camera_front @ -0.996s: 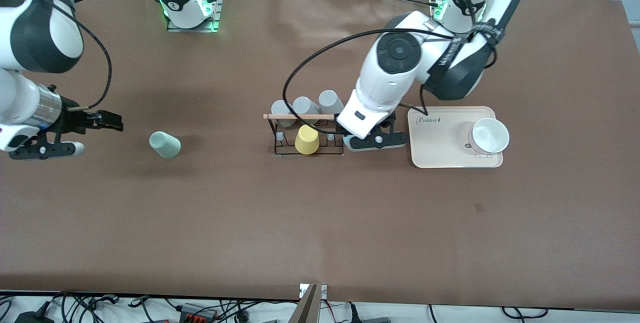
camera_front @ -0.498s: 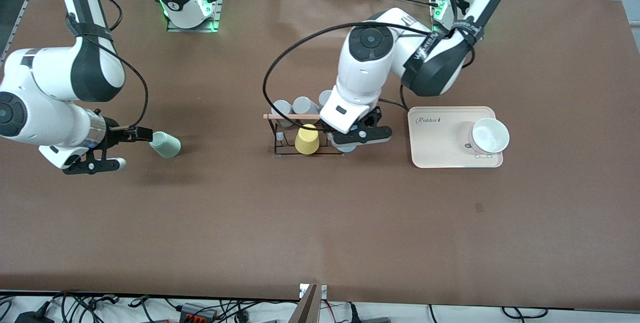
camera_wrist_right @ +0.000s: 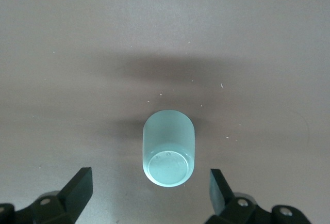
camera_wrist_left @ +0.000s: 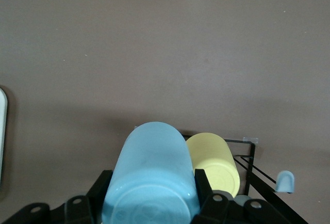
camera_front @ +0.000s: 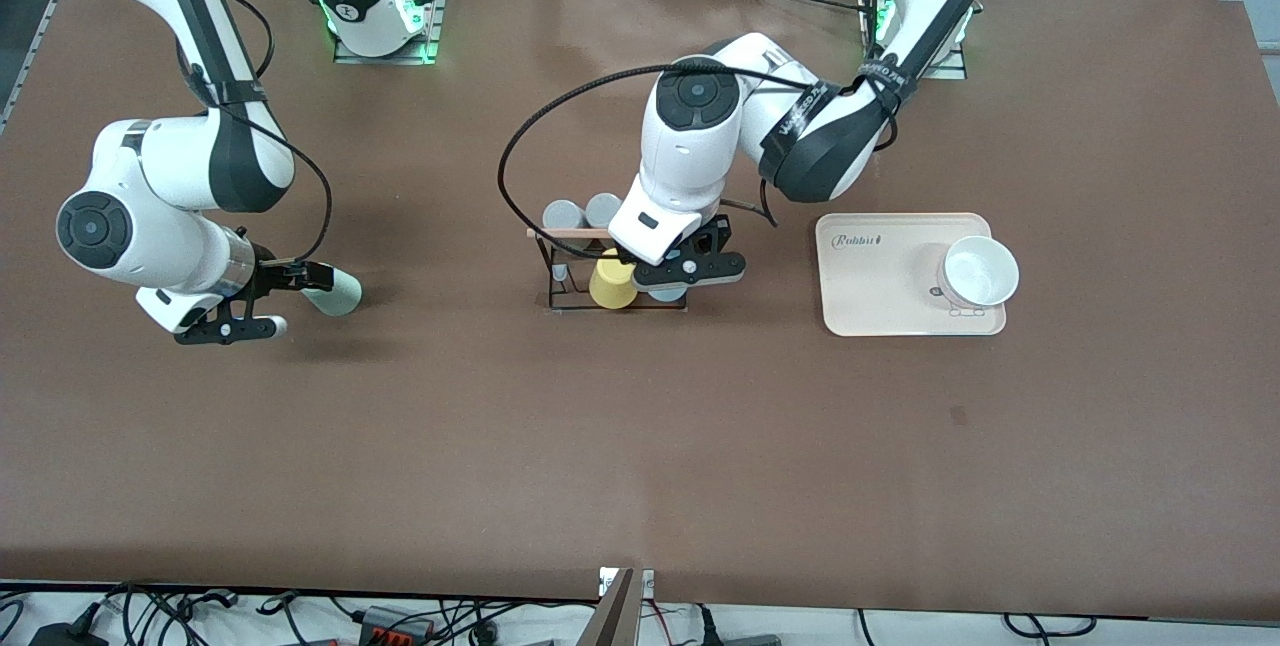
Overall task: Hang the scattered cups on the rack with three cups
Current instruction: 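Lower the light blue cup onto the rack beside the yellow cup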
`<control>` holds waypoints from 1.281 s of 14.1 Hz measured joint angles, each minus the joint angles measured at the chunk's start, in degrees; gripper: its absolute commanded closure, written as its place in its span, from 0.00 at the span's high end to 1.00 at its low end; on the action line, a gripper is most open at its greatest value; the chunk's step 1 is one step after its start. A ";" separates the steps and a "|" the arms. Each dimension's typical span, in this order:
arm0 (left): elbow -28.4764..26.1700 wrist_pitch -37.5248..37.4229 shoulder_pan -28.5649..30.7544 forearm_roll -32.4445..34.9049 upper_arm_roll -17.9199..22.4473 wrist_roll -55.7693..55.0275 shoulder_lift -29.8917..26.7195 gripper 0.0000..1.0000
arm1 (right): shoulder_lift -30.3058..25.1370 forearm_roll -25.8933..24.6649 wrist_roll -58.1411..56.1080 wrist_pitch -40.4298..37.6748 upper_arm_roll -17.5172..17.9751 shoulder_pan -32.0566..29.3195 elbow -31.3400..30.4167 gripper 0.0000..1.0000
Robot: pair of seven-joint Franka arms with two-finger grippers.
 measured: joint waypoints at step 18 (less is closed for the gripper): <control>-2.66 1.19 -2.05 4.99 0.55 -2.78 3.61 0.28 | -5.23 0.00 0.04 -6.01 -0.33 -0.39 1.74 1.00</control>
